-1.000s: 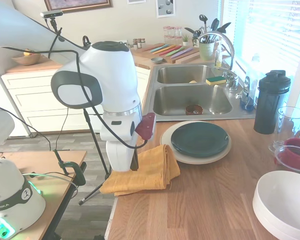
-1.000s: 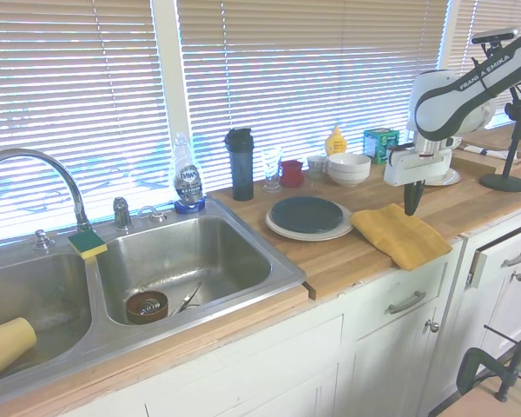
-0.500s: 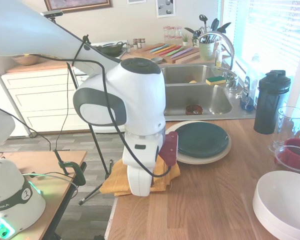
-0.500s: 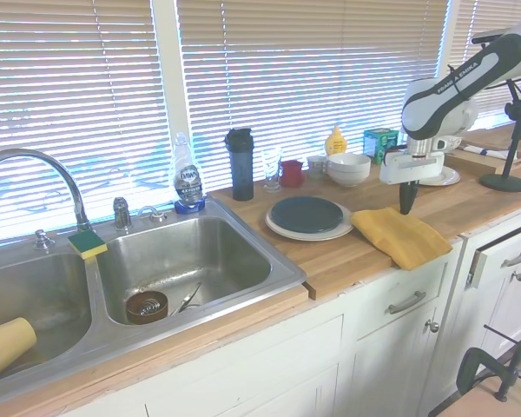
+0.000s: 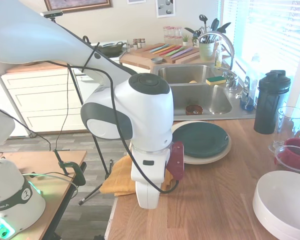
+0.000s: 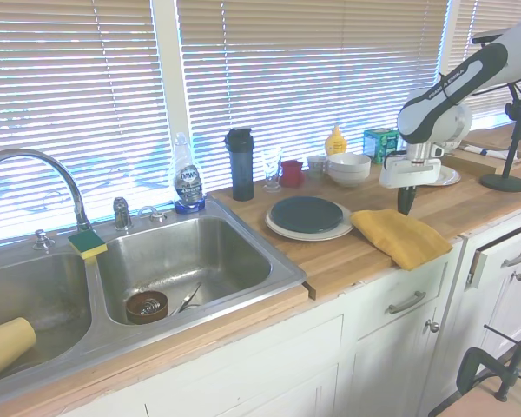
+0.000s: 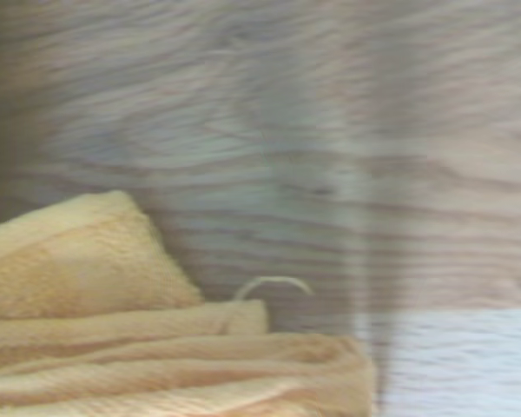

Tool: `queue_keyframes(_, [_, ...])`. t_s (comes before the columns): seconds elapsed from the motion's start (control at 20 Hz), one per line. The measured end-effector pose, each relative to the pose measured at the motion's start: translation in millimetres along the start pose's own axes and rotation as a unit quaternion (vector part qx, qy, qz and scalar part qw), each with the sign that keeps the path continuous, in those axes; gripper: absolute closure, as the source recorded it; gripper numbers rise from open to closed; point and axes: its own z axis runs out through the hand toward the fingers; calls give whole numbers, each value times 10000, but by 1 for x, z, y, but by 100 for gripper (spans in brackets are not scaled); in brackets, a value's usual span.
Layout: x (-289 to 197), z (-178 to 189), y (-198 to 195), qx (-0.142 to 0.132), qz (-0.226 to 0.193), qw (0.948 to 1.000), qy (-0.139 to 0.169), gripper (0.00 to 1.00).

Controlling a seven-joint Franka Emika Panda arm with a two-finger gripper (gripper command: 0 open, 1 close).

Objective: Wipe the blue plate in counterclockwise motion

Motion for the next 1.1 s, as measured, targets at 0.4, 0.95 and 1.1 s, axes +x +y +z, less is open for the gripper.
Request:
queue_keyframes(0.4, [-2, 2, -3, 26, -12, 10000, -16, 100])
queue_keyframes(0.95, [-2, 2, -3, 59, 20, 10000, -28, 100])
queue_keyframes(1.1, [-3, 4, -3, 74, 42, 10000, -4, 0])
